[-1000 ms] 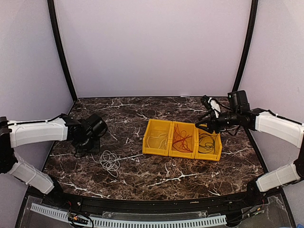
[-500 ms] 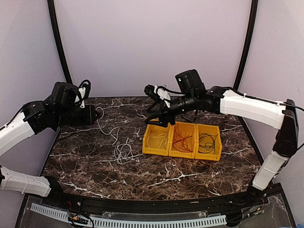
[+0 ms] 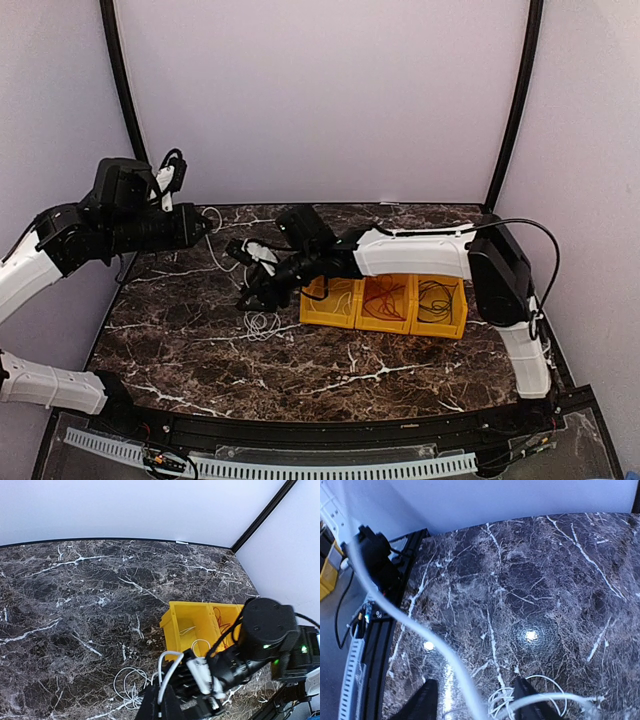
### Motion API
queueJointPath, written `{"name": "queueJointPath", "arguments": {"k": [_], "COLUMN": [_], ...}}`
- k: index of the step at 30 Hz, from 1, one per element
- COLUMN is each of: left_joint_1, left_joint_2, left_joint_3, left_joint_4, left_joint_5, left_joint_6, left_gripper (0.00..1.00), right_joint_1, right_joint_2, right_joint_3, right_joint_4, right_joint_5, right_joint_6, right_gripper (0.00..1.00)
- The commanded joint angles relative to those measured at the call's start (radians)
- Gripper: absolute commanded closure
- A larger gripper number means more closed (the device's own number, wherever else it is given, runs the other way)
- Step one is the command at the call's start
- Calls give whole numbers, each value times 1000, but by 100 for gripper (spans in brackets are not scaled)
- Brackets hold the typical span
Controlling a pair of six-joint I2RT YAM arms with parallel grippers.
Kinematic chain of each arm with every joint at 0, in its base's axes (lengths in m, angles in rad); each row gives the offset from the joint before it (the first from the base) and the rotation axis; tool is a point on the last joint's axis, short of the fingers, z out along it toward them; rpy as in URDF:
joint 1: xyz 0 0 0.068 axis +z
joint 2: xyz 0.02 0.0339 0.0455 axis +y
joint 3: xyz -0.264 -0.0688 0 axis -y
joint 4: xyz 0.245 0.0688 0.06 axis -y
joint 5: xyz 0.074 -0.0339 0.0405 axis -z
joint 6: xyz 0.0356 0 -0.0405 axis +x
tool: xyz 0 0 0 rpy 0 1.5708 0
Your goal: Untangle the cables
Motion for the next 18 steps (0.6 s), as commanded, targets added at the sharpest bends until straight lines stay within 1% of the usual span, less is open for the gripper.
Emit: {"name": "queueJointPath", "arguments": {"k": [1,2,3,4,7,8,9,12,13,14,15,18], "left_joint_1": [-6,-6,-6,-6,-7,-7,-7,-7,-7,-7,-7,-7], "left_joint_2": [-37,-35,-32,-28,-9,-4,2,15,30,41,69,144], "left_joint_3": [83,113,130,164,248,300,357,485,564,604,695,883], "left_joint_4": [-6,-15,-21,-35,-80,-89,-104,-122,-133,-141,-159,-195], "left_joint_5": [1,0,-2,-3,-20,-38,-51,-115,-129,-162,-190,-204], "left_joint_6": [16,21,24,32,46,48,54,70,82,87,102,135], "left_gripper": [100,100,100,100,100,100,100,100,100,100,100,100], "right_joint_1": [2,3,4,5,19,22,25,32,33,35,37,48], "right_joint_2": [71,91,110,126,166,175,182,193,199,205,211,233], "right_joint_3": [112,126,138,146,152,145,134,86,73,68,63,62], "right_joint_4": [98,104,107,111,116,120,125,152,159,161,161,150], "right_joint_5": [14,2,-11,-29,-53,-61,-69,-79,-83,-87,-84,-60], "right_joint_6": [110,121,148,167,187,189,192,211,217,219,220,221], "right_gripper": [66,72,74,78,95,98,100,100,100,100,100,99]}}
